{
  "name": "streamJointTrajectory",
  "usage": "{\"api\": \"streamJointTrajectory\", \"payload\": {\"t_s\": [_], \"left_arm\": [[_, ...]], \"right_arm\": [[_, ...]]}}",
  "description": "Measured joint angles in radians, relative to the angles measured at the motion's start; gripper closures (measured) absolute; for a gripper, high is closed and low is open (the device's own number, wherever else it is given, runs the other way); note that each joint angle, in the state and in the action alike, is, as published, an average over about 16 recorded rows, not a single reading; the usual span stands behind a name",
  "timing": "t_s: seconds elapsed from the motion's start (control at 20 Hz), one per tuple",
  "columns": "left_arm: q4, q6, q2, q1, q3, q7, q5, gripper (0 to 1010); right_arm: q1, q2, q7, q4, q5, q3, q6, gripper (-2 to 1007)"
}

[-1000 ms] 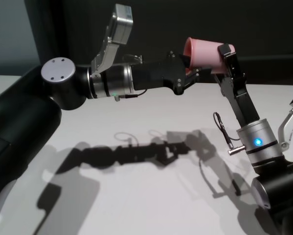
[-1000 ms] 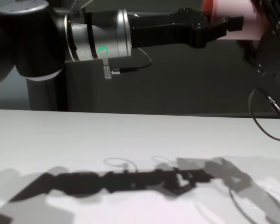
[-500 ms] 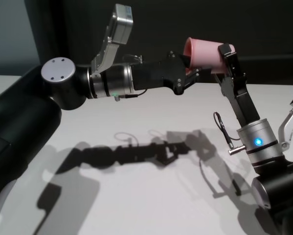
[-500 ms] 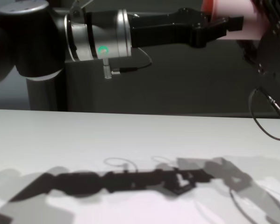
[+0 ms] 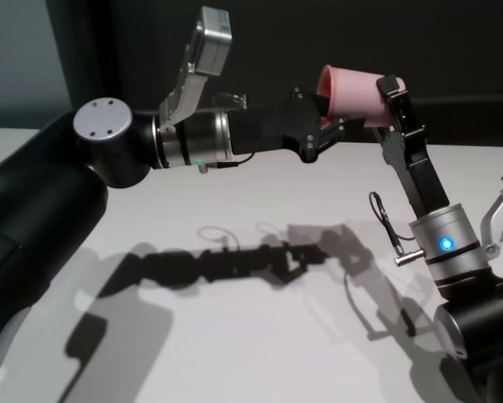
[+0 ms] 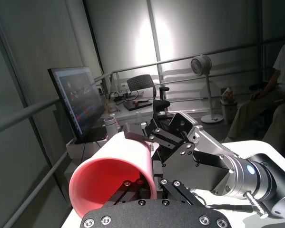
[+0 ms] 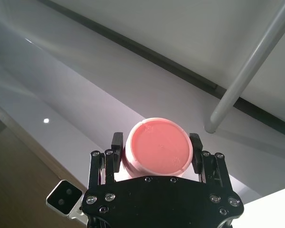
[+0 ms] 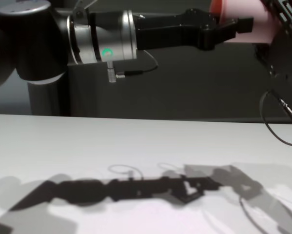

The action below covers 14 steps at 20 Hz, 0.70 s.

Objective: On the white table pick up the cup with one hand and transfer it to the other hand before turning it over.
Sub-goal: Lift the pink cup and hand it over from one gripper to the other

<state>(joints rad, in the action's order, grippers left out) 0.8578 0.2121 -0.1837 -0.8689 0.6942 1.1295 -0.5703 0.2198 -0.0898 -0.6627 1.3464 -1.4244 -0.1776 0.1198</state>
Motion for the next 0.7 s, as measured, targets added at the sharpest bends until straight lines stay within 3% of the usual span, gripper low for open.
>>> {"api": "streamJointTrajectory", "payload": {"t_s": [0.7], "left_arm": [[0.000,0.000,0.000,0.000,0.000,0.000,0.000,963]], "right_arm": [[0.000,0.001,-0.001,0.000,0.001,0.001,0.001,223]]}}
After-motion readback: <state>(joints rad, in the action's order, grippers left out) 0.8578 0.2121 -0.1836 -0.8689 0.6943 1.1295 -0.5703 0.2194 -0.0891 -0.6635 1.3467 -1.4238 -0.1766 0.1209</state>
